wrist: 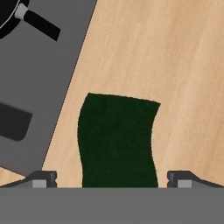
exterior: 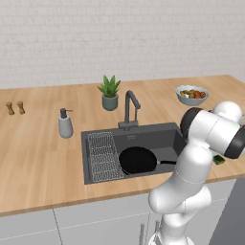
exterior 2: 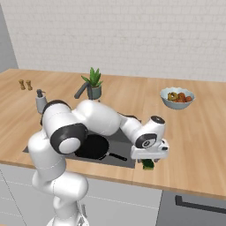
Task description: Pick the pan and sponge and place them into the sink. Then turn on the water.
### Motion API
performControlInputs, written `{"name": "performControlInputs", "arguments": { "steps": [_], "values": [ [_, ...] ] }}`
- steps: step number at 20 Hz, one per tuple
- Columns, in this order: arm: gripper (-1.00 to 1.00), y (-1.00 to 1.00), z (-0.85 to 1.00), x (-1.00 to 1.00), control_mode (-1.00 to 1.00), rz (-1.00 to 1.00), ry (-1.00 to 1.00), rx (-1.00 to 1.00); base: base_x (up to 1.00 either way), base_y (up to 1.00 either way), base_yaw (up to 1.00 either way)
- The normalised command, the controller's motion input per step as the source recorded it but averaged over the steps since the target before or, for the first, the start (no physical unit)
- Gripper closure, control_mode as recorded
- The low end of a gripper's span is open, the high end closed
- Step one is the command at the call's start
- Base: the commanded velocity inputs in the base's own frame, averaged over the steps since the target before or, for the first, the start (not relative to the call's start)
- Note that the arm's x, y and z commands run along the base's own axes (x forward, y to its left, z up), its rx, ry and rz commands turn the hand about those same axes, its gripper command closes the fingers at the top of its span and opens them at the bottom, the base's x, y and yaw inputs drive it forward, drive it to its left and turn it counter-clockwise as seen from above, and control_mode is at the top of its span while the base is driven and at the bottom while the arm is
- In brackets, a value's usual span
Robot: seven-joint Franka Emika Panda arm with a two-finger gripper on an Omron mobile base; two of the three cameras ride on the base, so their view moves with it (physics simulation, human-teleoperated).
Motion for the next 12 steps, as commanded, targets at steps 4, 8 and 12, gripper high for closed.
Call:
{"name": "performControlInputs", "arguments": {
  "steps": [4,8,12],
  "values": [
    [-1.0,0.01,-0.08,0.0,-1.0,0.0,-0.01,0.0,0.0,0.0,0.0],
    [-1.0,0.02,-0.13,0.0,-1.0,0.0,0.0,0.0,0.0,0.0,0.0],
    [-1.0,0.0,-0.11,0.0,-1.0,0.0,-0.03,0.0,0.0,0.0,0.0]
  ]
}}
